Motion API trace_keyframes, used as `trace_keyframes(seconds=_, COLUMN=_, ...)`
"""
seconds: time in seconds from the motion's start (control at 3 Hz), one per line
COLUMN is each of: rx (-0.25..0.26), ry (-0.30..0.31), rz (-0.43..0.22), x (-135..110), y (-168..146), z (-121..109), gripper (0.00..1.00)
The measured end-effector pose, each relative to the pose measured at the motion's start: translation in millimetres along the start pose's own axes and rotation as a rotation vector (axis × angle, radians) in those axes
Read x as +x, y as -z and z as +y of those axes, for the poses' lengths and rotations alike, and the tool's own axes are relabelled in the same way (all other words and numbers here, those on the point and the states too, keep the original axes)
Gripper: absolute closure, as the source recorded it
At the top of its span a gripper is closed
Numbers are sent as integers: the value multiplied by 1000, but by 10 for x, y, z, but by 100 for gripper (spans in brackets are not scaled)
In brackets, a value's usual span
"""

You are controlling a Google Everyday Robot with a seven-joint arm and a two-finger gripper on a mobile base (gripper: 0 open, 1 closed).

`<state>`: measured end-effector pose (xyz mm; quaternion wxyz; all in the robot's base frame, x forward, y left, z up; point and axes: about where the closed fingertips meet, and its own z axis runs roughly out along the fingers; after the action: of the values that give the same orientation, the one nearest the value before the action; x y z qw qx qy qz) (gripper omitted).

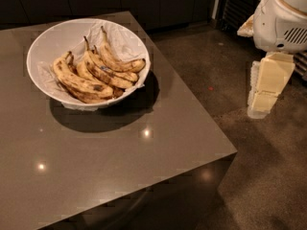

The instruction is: Pick banana from white bowl

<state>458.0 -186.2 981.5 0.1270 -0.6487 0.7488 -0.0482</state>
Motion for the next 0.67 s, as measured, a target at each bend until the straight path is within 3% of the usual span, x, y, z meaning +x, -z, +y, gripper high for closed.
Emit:
trace_keyframes(seconds=0.33, rx=25, ry=-6, rz=-32, x=-124, y=-13, z=-66, gripper=0)
trace_keyframes(seconds=0.67, rx=47, ry=-62, rz=-57, x=-708, y=-48, z=-630, gripper=0)
